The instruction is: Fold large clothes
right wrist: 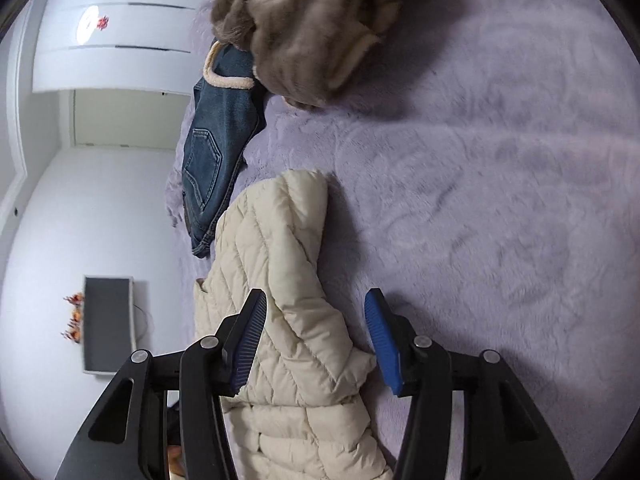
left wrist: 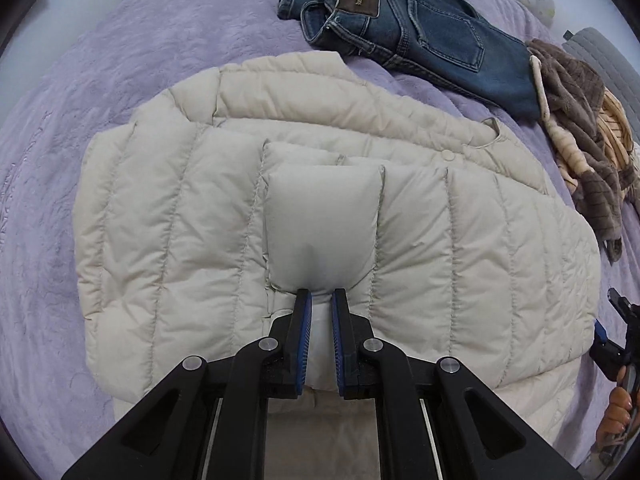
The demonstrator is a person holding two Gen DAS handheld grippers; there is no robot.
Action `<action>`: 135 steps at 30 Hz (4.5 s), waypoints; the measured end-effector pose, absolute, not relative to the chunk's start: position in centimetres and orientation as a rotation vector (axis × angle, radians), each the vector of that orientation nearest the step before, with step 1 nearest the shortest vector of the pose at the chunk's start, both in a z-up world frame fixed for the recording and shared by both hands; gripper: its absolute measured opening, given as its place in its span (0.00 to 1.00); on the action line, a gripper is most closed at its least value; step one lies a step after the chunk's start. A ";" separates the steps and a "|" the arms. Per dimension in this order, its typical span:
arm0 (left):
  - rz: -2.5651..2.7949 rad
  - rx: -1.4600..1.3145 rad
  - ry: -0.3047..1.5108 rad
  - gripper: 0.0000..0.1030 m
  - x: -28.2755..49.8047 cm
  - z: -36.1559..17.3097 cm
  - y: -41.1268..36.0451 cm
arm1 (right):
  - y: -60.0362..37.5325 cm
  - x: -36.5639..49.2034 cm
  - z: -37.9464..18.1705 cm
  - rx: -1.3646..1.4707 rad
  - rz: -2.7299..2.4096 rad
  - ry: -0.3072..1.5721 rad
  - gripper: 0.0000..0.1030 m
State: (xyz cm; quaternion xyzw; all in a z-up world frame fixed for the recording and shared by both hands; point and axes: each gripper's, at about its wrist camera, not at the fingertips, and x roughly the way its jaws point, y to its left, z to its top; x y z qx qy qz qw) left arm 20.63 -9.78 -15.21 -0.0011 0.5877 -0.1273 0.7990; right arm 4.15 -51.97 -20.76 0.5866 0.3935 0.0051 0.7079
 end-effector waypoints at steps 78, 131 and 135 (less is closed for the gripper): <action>-0.305 0.025 1.221 0.12 14.5 -10.9 -5.6 | -40.2 3.7 -12.7 0.697 -0.139 1.152 0.03; -0.213 0.018 1.431 0.96 2.4 -8.6 8.2 | -31.8 -6.7 -7.7 0.793 -0.138 1.324 1.00; -0.222 -0.047 1.473 0.96 1.9 -9.7 9.9 | -32.1 -7.6 -8.2 0.813 -0.147 1.334 1.00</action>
